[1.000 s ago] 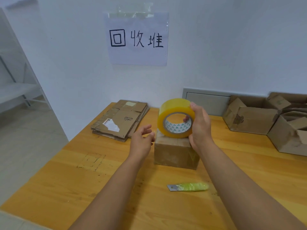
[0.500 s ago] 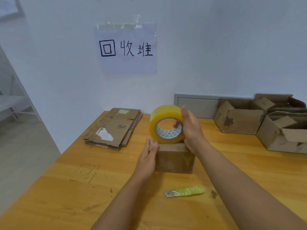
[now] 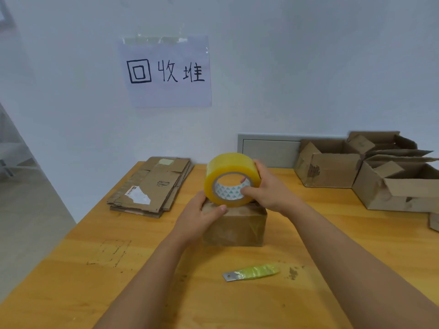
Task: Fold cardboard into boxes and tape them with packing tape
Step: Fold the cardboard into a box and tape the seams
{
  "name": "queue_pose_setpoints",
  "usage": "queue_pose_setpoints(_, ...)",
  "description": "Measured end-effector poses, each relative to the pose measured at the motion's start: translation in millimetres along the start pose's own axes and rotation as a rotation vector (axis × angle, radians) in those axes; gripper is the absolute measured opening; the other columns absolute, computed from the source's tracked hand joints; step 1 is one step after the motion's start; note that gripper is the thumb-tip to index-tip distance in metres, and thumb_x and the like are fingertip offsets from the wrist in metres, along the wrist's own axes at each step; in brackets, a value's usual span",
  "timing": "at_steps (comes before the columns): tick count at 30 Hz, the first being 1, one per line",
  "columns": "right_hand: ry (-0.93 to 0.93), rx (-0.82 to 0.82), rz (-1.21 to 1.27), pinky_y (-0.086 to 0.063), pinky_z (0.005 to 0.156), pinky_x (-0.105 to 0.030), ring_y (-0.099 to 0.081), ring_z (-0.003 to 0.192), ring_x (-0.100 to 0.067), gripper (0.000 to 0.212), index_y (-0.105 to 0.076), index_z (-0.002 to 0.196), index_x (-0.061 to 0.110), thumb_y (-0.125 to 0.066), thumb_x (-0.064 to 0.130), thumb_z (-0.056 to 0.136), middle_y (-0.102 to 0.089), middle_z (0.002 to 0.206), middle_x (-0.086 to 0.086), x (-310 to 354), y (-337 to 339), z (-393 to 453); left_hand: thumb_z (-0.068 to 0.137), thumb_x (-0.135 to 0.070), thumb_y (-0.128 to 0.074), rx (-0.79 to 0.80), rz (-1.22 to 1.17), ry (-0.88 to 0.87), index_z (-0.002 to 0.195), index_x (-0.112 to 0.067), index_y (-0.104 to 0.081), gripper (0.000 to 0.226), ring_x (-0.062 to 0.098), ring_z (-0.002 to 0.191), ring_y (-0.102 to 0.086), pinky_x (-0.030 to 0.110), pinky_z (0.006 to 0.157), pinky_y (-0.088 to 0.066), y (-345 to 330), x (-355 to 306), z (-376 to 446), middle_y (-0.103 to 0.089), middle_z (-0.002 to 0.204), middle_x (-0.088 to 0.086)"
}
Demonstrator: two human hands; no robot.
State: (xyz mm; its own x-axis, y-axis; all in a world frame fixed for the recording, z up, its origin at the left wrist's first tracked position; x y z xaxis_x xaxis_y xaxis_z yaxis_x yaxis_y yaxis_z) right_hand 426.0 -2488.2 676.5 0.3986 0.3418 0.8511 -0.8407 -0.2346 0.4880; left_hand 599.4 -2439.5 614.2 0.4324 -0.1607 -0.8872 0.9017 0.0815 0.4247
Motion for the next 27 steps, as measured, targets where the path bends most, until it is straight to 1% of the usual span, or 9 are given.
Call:
queue_pose_setpoints(4,0.028,-0.181,-0.043,-0.052,0.074,-0.034,-0.061,0.090,-0.018,0.048,-0.049,0.129,0.029,-0.064,0.008,0.089,-0.061,0.101,0.002,-2.1,41.4,-3.0,0.077,-0.064,-0.059,-0.009,0.135,-0.009,0.138,-0.040,-0.048,0.067,-0.005,0.109,-0.054,0.024,0.086,-0.047,6.8,-1.2,1.1,-0.055,0.124,-0.025)
queue_pose_setpoints(7,0.050,-0.301,-0.049,-0.049,0.074,-0.029,-0.059,0.094,-0.019,0.052,-0.049,0.133,0.023,-0.065,0.004,0.087,-0.058,0.110,-0.005,-11.3,79.1,-16.5,0.079,-0.067,-0.057,-0.025,0.226,-0.008,0.146,-0.038,-0.041,0.074,0.003,0.118,-0.049,0.026,0.091,-0.043,5.8,0.3,1.2,-0.048,0.134,-0.020)
queue_pose_setpoints(10,0.033,-0.313,0.047,-0.046,0.066,-0.015,-0.059,0.082,0.001,0.044,-0.052,0.127,0.020,-0.067,0.003,0.088,-0.062,0.100,-0.001,-20.9,78.7,-25.5,0.087,-0.060,-0.063,-0.041,0.247,-0.018,0.149,-0.037,-0.036,0.072,0.004,0.124,-0.045,0.031,0.100,-0.042,4.9,-2.5,0.6,-0.044,0.140,-0.019)
queue_pose_setpoints(11,0.003,-0.299,0.099,-0.046,0.065,-0.013,-0.060,0.081,0.002,0.043,-0.052,0.124,0.021,-0.068,0.004,0.088,-0.062,0.098,0.001,-25.7,73.2,-26.3,0.088,-0.057,-0.064,-0.050,0.248,-0.026,0.150,-0.037,-0.035,0.071,0.003,0.126,-0.043,0.031,0.102,-0.041,5.8,-4.7,-0.5,-0.042,0.141,-0.019)
queue_pose_setpoints(15,-0.120,-0.274,0.379,-0.057,0.069,-0.028,-0.066,0.095,-0.018,0.042,-0.051,0.118,0.023,-0.073,0.005,0.086,-0.065,0.104,-0.004,-49.6,53.1,-31.4,0.089,-0.051,-0.065,-0.121,0.350,-0.130,0.150,-0.033,-0.036,0.070,0.003,0.137,-0.036,0.031,0.110,-0.036,8.8,-20.4,-8.0,-0.040,0.150,-0.014)
queue_pose_setpoints(19,-0.176,-0.268,0.554,-0.060,0.067,-0.032,-0.067,0.097,-0.021,0.046,-0.052,0.121,0.023,-0.072,0.001,0.086,-0.063,0.111,-0.007,-58.6,41.5,-32.2,0.096,-0.043,-0.059,-0.130,0.483,-0.206,0.151,-0.023,-0.038,0.062,0.012,0.137,-0.041,0.036,0.113,-0.036,1.9,-35.5,-13.4,-0.046,0.150,-0.005)
queue_pose_setpoints(21,-0.191,-0.269,0.601,-0.061,0.071,-0.037,-0.067,0.101,-0.025,0.051,-0.052,0.124,0.023,-0.073,-0.001,0.084,-0.064,0.114,-0.008,-62.7,37.0,-31.7,0.099,-0.042,-0.054,-0.125,0.590,-0.246,0.151,-0.020,-0.037,0.059,0.017,0.137,-0.042,0.035,0.118,-0.028,-2.9,-43.3,-13.7,-0.047,0.149,-0.002)
queue_pose_setpoints(24,-0.195,-0.282,0.642,-0.060,0.074,-0.038,-0.068,0.103,-0.026,0.051,-0.054,0.123,0.024,-0.073,-0.001,0.083,-0.066,0.113,-0.007,-66.8,33.4,-31.5,0.100,-0.050,-0.044,-0.097,0.723,-0.250,0.154,-0.019,-0.029,0.064,0.015,0.148,-0.027,0.027,0.121,-0.009,-11.0,-49.3,-7.7,-0.033,0.159,0.000)
queue_pose_setpoints(27,-0.193,-0.303,0.643,-0.060,0.074,-0.037,-0.068,0.100,-0.024,0.046,-0.055,0.120,0.026,-0.071,0.000,0.085,-0.067,0.109,-0.005,-67.8,32.8,-33.9,0.101,-0.055,-0.038,-0.056,0.809,-0.261,0.155,-0.020,-0.026,0.066,0.015,0.150,-0.021,0.028,0.121,-0.010,-22.8,-51.4,-3.6,-0.026,0.162,0.000)
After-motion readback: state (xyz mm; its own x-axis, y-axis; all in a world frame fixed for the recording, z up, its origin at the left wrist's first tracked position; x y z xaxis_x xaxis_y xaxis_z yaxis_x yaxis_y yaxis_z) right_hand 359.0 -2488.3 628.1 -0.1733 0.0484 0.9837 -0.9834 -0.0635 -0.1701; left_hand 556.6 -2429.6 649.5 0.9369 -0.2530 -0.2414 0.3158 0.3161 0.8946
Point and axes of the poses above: each hand's wrist, its own z-axis towards the middle knuckle, its own y-axis out of the back of the hand, x = y × z, the point moved 9 cm from there along z, towards the middle knuckle
